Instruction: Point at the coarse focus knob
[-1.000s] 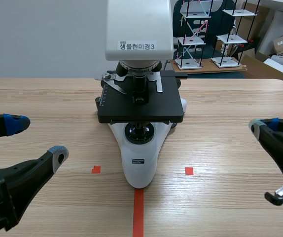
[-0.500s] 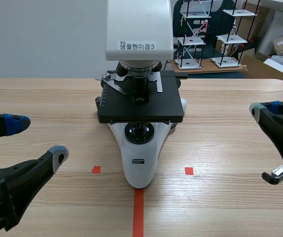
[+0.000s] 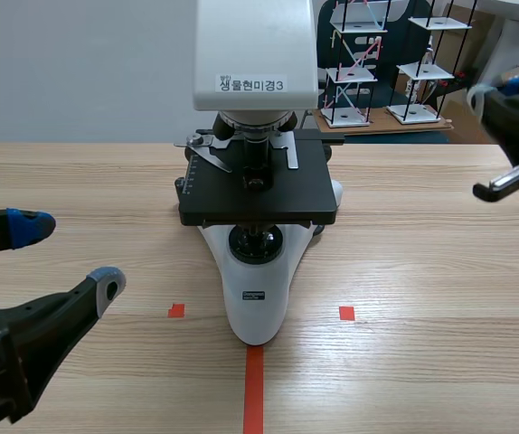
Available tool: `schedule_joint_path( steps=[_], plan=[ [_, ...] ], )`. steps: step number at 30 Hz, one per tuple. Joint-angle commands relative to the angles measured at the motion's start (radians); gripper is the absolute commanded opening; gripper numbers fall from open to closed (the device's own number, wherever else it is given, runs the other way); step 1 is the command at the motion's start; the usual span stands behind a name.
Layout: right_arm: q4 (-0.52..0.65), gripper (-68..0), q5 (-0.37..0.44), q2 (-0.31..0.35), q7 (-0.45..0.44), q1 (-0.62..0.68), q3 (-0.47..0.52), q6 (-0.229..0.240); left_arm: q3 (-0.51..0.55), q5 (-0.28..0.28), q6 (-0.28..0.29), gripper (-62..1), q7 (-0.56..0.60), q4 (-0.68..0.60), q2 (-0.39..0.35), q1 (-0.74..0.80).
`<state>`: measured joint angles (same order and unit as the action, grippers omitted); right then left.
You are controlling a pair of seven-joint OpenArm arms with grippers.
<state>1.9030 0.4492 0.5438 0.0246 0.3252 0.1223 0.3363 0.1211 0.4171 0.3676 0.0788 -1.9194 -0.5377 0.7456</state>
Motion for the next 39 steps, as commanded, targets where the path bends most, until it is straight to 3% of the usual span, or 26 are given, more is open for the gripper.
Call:
schedule_joint_path(
  steps=[1, 6, 12, 22, 29, 39],
  plan=[
    [0.016, -67.6, 0.017, 0.017, 0.010, -0.042, 0.001, -0.003, 0.004, 0.010, 0.001, -6.9, 0.008, -0.006, 0.003, 0.005],
    [0.016, -67.6, 0.042, 0.016, 0.085, -0.166, -0.009, -0.003, 0.004, 0.010, 0.001, -6.9, 0.008, -0.006, 0.003, 0.005],
    [-0.022, -67.6, 0.063, 0.016, 0.211, -0.365, -0.094, -0.003, 0.004, 0.010, 0.001, -6.9, 0.008, -0.006, 0.003, 0.005],
    [-0.308, -67.6, 0.108, 0.014, 0.280, -0.652, -0.307, -0.003, 0.004, 0.010, 0.001, -6.9, 0.008, -0.006, 0.003, 0.005],
    [-0.462, -67.6, 0.132, -0.021, 0.358, -0.812, -0.414, 0.005, 0.004, 0.010, 0.001, -6.9, 0.008, -0.006, 0.003, 0.005],
    [-0.550, -67.6, 0.185, -0.082, 0.495, -0.914, -0.497, 0.100, 0.004, 0.010, 0.001, -6.9, 0.008, -0.006, 0.003, 0.005]
  ],
)
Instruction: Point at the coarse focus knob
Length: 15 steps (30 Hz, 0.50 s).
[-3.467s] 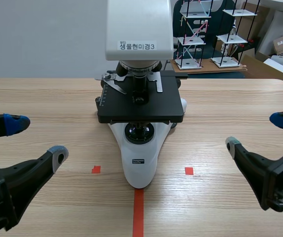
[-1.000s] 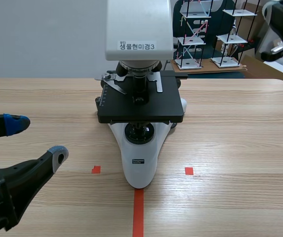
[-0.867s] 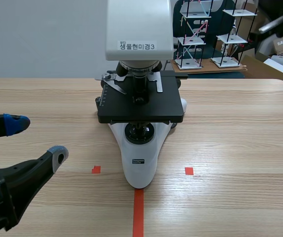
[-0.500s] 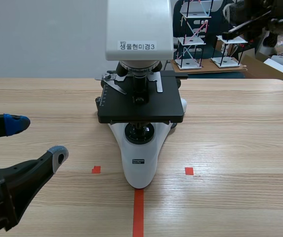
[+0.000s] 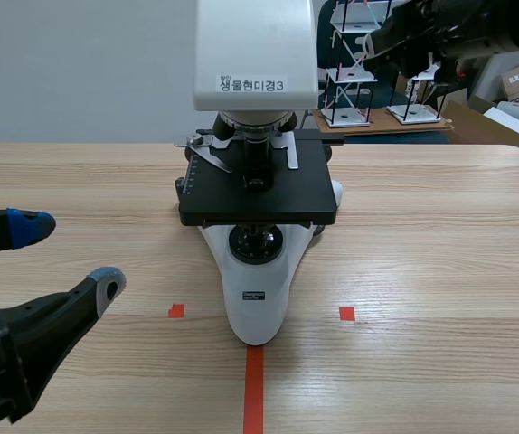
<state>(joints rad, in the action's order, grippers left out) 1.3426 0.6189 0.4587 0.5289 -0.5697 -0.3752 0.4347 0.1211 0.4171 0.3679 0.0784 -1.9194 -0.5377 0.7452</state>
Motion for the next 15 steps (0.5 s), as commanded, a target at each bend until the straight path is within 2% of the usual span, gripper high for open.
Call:
schedule_joint_path(
  steps=[1, 6, 15],
  plan=[
    [0.007, -67.6, 0.014, -0.003, 0.002, -0.020, -0.004, 0.005, 0.004, 0.010, 0.001, -6.9, 0.008, -0.006, 0.003, 0.005],
    [0.003, -67.6, 0.022, -0.021, 0.045, -0.020, -0.031, 0.004, 0.004, 0.010, 0.001, -6.9, 0.008, -0.006, 0.003, 0.005],
    [0.003, -67.6, 0.022, -0.021, 0.046, -0.020, -0.038, 0.004, 0.004, 0.010, 0.001, -6.9, 0.008, -0.006, 0.003, 0.005]
  ],
)
